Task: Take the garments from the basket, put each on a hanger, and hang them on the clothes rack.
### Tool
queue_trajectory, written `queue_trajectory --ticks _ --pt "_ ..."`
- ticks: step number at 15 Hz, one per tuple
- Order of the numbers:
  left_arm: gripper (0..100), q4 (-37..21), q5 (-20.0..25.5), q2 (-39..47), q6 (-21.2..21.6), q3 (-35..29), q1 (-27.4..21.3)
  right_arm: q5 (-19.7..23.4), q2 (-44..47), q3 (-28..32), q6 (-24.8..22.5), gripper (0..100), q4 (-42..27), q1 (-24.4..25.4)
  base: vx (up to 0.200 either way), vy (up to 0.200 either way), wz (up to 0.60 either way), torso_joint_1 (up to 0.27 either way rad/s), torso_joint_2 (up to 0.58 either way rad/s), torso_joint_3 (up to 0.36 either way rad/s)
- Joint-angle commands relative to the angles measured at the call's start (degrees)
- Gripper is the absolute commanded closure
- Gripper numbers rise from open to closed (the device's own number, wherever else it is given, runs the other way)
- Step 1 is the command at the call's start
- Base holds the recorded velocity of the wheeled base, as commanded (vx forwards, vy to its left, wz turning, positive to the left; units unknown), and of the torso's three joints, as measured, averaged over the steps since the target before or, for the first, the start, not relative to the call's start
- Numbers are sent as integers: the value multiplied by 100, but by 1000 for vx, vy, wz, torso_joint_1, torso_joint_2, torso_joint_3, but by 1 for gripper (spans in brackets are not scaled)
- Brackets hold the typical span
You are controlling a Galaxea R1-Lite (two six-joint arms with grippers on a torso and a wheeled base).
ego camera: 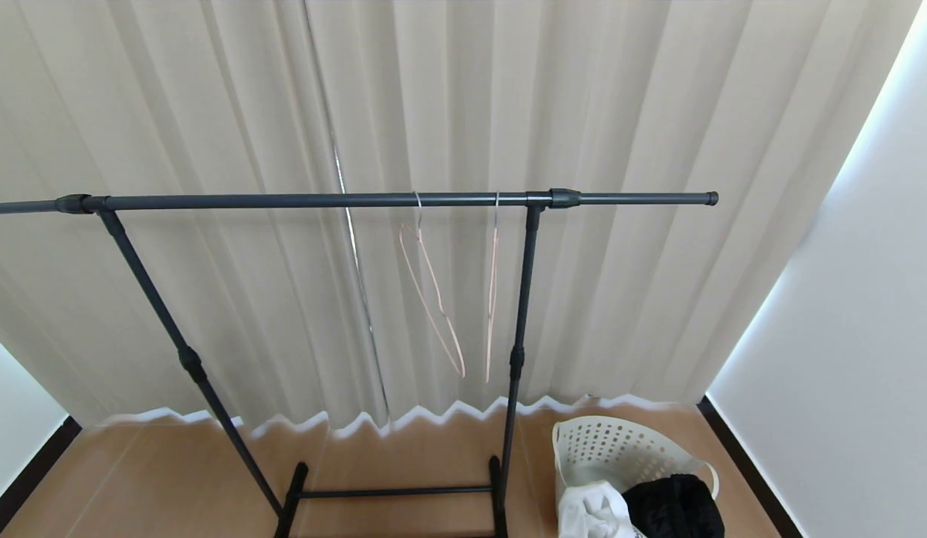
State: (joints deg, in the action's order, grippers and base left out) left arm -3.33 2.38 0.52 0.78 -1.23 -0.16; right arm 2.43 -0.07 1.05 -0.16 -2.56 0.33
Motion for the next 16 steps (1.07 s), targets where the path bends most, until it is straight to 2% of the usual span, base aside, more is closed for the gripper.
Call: queue_trajectory --ticks 1,16 --pt "0 -1 0 9 1 0 -2 4 7 1 -2 0 1 2 0 0 0 0 0 0" --pt "0 -1 52 9 36 0 -2 39 7 1 -107 0 -8 2 0 0 0 0 0 0"
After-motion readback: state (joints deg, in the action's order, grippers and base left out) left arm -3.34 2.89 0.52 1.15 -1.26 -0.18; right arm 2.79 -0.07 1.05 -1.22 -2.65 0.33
